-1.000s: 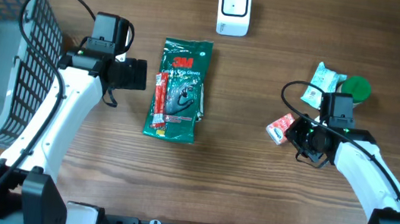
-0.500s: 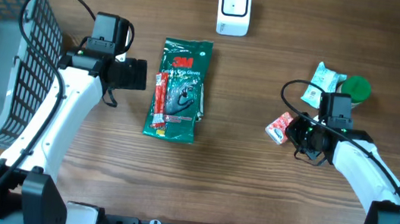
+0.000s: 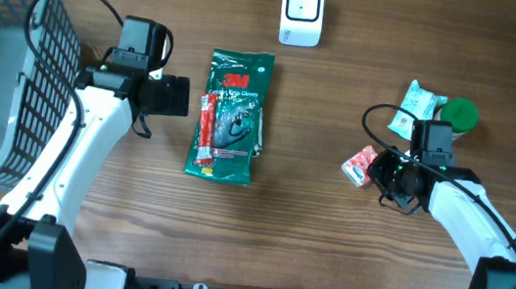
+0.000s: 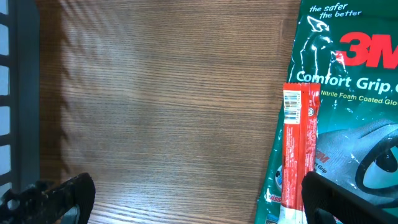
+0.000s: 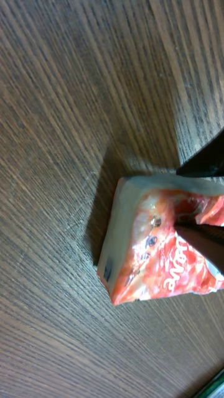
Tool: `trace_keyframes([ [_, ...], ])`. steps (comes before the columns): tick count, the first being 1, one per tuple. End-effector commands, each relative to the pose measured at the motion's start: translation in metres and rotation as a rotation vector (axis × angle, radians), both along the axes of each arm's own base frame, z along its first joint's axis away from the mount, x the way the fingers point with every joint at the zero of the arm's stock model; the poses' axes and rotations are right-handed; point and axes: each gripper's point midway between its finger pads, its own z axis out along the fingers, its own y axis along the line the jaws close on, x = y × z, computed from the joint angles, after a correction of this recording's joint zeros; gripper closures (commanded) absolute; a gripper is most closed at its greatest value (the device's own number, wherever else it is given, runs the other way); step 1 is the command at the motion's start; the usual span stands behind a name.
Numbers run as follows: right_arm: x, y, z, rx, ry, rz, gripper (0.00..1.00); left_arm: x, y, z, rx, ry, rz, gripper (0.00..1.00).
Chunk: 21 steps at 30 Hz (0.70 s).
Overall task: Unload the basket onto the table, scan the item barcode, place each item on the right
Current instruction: 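Close the right gripper on the tissue pack and lift it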
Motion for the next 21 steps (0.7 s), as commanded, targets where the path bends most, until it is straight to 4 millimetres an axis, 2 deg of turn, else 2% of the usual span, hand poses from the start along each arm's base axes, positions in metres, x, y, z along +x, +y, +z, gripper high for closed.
trace_keyframes([
  [1,-0.008,-0.003,-0.010,-0.015,0.034,-0.012,0.71,-0.001,0.003,0.000,0.008,0.001,-0.001,0.00],
  [5,-0.005,-0.003,-0.009,-0.015,0.021,-0.012,0.72,-0.001,0.002,0.000,0.008,0.001,-0.001,0.00],
  [8,0.000,-0.002,-0.007,-0.010,-0.001,-0.010,0.88,-0.001,0.003,0.000,0.008,0.001,-0.001,0.00],
  [11,0.004,0.000,-0.005,-0.004,-0.021,0.009,0.92,-0.001,0.003,0.000,0.008,0.001,-0.001,0.00],
  [16,0.002,-0.001,-0.006,-0.023,-0.027,0.062,0.96,-0.001,0.003,0.000,0.009,0.001,-0.001,0.00],
  [20,0.002,0.001,-0.006,-0.023,-0.034,0.092,0.95,-0.001,0.003,0.000,0.009,0.001,-0.001,0.00],
  [21,0.002,0.001,-0.006,-0.021,-0.034,0.092,0.87,-0.001,0.003,0.000,0.009,0.001,-0.001,0.00],
])
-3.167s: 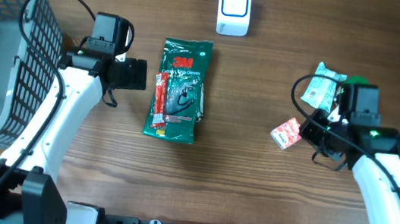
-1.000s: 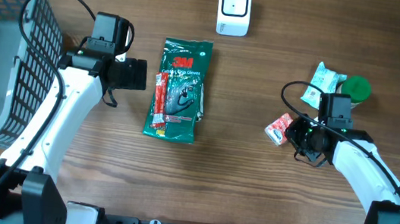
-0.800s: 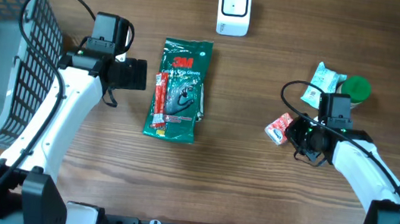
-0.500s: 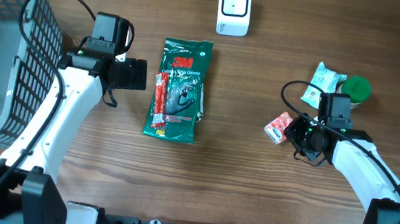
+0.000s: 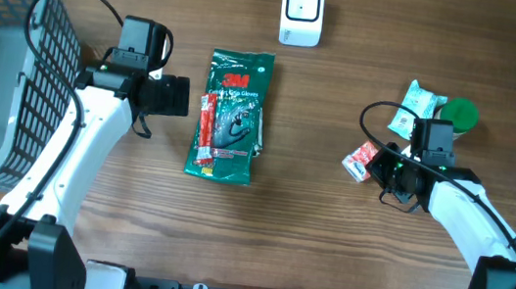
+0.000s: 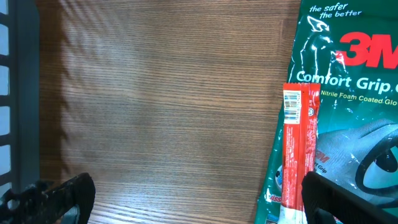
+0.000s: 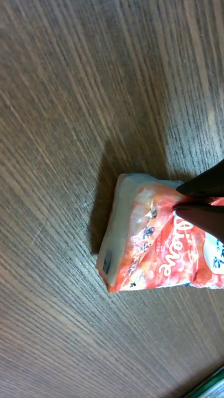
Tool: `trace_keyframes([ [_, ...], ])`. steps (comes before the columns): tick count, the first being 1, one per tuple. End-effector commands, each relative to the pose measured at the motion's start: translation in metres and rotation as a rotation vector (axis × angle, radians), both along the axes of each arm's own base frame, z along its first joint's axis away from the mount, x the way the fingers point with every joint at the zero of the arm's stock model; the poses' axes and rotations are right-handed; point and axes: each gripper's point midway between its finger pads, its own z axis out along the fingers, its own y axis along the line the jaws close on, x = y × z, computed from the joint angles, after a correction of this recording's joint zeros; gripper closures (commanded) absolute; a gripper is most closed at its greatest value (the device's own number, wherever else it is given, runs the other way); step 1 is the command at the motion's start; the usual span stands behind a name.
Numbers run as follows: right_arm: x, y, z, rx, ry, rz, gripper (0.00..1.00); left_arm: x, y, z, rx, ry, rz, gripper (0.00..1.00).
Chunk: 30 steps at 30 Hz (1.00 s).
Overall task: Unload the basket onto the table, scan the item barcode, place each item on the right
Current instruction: 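Close the right gripper on the tissue pack and lift it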
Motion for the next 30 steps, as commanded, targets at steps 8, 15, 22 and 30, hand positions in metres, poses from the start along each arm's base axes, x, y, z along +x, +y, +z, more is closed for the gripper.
trace_keyframes([
  [8,-0.016,-0.008,-0.014,-0.055,0.062,0.020,0.56,-0.001,0.003,0.000,0.008,0.001,-0.001,0.00],
  [15,-0.022,-0.010,-0.033,-0.057,0.086,-0.012,0.68,-0.001,0.002,0.000,0.008,0.001,-0.001,0.00],
  [22,0.002,0.014,-0.006,0.068,-0.033,0.137,0.89,-0.001,0.003,0.000,0.008,0.001,-0.001,0.00],
  [30,0.028,0.044,0.080,0.505,-0.344,0.310,0.96,-0.001,0.002,0.000,0.008,0.001,-0.001,0.00],
])
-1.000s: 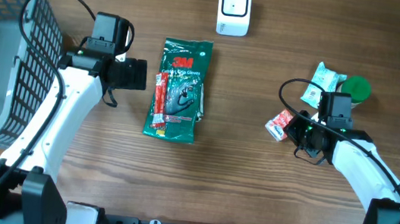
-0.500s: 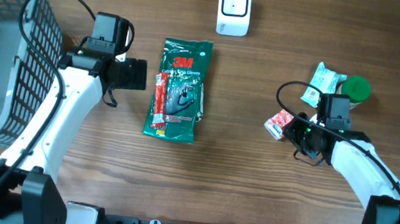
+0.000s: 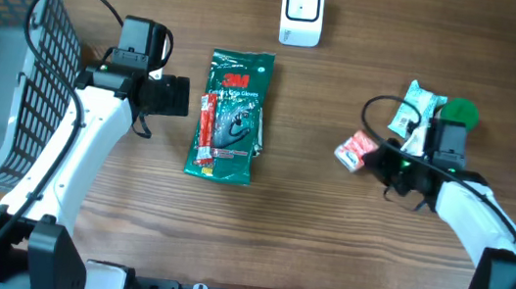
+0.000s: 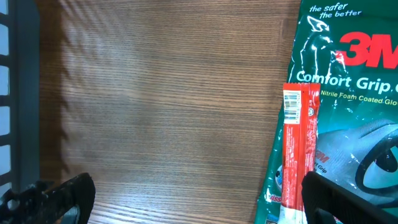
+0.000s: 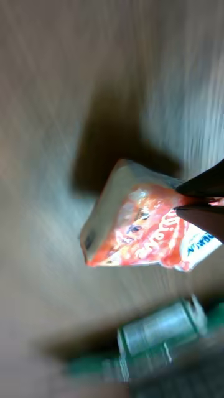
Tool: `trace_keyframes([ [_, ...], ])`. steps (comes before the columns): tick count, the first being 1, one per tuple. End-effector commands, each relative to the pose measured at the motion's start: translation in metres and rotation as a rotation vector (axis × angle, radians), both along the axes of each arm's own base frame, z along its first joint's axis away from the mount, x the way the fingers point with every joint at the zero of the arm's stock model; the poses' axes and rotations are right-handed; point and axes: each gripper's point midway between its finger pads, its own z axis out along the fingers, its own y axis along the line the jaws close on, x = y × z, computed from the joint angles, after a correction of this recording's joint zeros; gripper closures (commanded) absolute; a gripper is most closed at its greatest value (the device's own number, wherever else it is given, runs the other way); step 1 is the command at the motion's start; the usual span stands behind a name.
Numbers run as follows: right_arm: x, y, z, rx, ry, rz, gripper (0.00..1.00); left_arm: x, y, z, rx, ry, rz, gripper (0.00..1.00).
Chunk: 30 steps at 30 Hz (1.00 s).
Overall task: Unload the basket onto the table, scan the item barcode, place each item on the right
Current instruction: 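Close the right gripper on the tissue pack and lift it, then rotate the tissue pack and carry it toward the white scanner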
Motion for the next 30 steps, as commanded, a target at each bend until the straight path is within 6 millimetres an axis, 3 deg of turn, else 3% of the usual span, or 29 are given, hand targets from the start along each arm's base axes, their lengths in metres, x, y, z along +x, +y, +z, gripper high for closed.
trace_keyframes([
  [1,0.009,0.025,0.073,0.337,-0.240,0.195,0.96,-0.001,0.003,0.000,0.008,0.001,-0.001,0.00],
  [7,-0.012,0.032,0.145,0.692,-0.441,0.400,0.96,-0.001,0.003,0.000,0.009,0.001,-0.001,0.00],
  [10,-0.020,0.034,0.165,0.759,-0.513,0.499,0.96,-0.001,0.003,0.000,0.008,0.001,-0.001,0.00],
  [21,-0.014,0.033,0.185,0.717,-0.587,0.556,0.96,-0.001,0.003,0.000,0.009,0.001,-0.001,0.00],
  [30,-0.047,0.054,0.259,0.629,-0.720,0.693,0.96,-0.001,0.003,0.000,0.008,0.001,-0.001,0.00],
])
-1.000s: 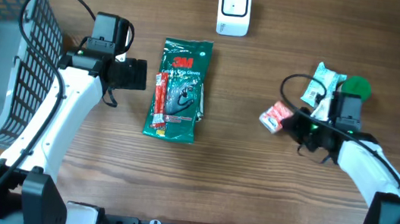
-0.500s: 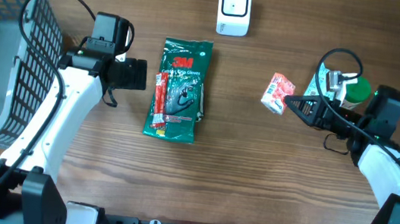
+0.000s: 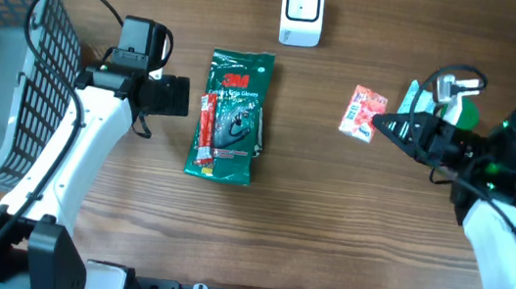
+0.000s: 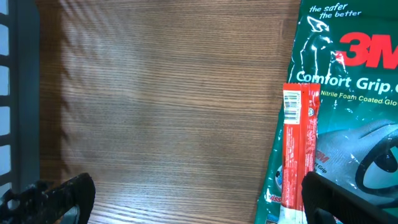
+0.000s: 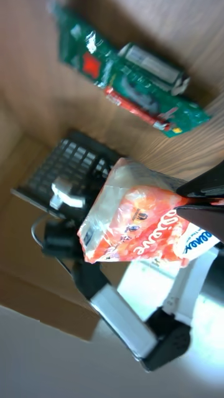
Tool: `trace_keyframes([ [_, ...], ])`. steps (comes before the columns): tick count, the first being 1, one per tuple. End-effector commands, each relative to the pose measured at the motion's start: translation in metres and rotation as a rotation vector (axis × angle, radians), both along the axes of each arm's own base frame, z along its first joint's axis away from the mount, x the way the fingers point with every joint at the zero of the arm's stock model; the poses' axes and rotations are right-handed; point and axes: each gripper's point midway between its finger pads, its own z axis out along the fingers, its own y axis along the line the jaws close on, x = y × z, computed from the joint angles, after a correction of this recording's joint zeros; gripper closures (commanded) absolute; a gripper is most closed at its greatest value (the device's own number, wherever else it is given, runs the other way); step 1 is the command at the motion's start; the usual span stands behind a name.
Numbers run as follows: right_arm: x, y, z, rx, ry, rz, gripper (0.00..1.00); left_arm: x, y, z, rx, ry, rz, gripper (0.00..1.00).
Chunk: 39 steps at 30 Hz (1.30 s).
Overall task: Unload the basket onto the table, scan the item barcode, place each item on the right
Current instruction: 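Rotate the tissue pack and carry it toward the white scanner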
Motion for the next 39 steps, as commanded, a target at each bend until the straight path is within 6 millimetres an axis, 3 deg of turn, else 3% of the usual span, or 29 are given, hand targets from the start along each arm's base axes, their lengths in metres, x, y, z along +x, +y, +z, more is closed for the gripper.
trace_keyframes([
  [1,-0.033,0.014,0.043,-0.012,-0.031,0.090,0.96,-0.001,0.002,0.000,0.008,0.001,-0.001,0.00],
  [5,-0.059,0.021,0.081,-0.052,-0.142,0.091,0.96,-0.001,0.003,0.000,0.008,0.001,-0.001,0.00],
  [9,-0.071,0.024,0.105,-0.040,-0.169,0.052,0.96,-0.001,0.002,0.000,0.008,0.001,-0.001,0.00],
  [22,-0.085,0.046,0.119,0.008,-0.232,0.112,0.96,-0.001,0.002,0.000,0.008,0.001,-0.001,0.00],
  [26,-0.059,0.045,0.090,-0.018,-0.211,0.132,0.96,-0.001,0.002,0.000,0.008,0.001,-0.002,0.00],
  [33,0.028,0.036,-0.015,0.020,0.175,-0.053,0.96,-0.001,0.002,0.000,0.008,0.001,-0.001,0.00],
  [36,0.045,0.043,-0.049,-0.021,0.223,-0.119,0.95,-0.001,0.003,0.000,0.008,0.001,-0.001,0.00],
  [39,0.053,0.054,-0.064,-0.060,0.251,-0.169,0.95,-0.001,0.002,0.000,0.008,0.001,-0.001,0.00],
])
